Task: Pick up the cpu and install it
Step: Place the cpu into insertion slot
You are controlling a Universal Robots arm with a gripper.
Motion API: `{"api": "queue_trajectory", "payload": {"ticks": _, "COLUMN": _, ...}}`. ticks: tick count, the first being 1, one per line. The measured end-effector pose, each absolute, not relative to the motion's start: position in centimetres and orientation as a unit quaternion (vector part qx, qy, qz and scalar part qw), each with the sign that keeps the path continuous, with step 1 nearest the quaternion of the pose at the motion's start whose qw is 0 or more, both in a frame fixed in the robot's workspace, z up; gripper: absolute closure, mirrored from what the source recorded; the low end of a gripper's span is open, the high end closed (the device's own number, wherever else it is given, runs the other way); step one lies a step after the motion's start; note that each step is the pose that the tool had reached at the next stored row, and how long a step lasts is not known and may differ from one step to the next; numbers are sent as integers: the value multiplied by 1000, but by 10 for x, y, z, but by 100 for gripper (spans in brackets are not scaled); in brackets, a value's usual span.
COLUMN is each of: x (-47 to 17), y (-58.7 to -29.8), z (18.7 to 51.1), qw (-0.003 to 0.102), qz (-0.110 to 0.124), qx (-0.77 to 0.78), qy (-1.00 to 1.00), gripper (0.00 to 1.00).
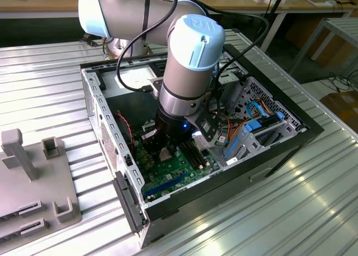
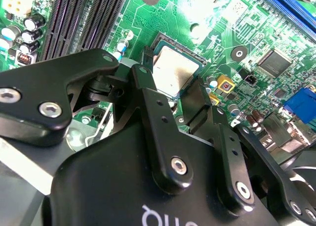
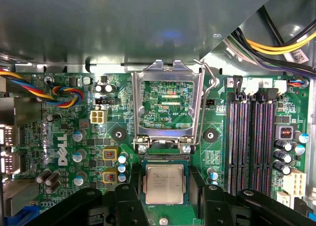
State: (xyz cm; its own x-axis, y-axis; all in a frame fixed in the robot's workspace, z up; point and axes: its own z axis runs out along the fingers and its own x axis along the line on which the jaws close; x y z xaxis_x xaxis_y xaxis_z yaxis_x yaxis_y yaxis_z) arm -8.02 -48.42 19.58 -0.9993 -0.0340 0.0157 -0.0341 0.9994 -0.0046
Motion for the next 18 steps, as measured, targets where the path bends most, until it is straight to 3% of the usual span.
{"api": "queue_trajectory", "payload": {"ticks": 18, "x": -80, "y": -484, "z": 196, "qw": 8, "qz": 2, "qx": 17, "qy": -1000, "gripper": 47}}
